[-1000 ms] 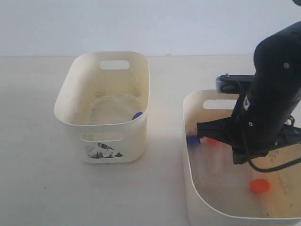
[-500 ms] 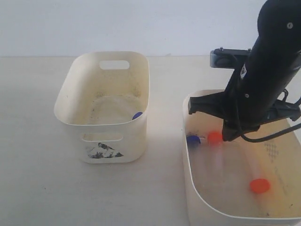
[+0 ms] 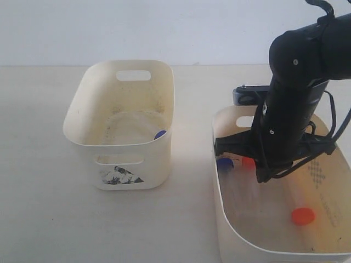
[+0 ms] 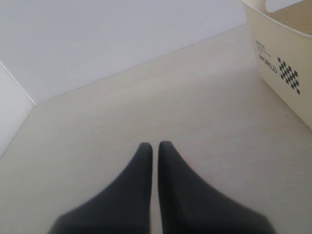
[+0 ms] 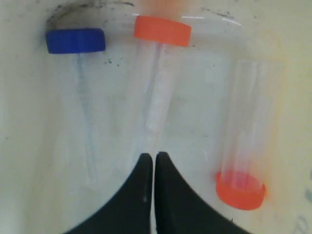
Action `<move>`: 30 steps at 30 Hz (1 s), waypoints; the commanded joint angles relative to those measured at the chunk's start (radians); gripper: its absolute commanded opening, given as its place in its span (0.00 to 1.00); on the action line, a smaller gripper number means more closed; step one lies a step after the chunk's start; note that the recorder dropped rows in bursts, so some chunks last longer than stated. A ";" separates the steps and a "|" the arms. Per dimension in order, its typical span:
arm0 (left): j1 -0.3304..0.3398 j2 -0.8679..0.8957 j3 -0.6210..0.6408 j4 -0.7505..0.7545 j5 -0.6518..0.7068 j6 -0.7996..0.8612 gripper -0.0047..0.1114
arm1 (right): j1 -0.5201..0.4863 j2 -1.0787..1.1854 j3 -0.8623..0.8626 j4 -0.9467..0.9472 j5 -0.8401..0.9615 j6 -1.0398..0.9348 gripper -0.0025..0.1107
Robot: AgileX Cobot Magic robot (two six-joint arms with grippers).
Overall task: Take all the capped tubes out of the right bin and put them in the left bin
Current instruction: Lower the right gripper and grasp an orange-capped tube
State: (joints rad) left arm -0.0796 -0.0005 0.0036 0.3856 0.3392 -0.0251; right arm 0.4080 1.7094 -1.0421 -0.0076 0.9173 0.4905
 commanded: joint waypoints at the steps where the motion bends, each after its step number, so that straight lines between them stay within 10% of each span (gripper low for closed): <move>1: -0.005 0.000 -0.004 -0.003 -0.003 -0.010 0.08 | 0.000 0.004 -0.005 -0.005 -0.030 -0.010 0.03; 30: -0.005 0.000 -0.004 -0.003 -0.003 -0.010 0.08 | 0.000 0.069 0.044 0.025 -0.066 -0.018 0.03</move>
State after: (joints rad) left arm -0.0796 -0.0005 0.0036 0.3856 0.3392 -0.0251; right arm 0.4080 1.7788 -0.9972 0.0000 0.8312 0.4865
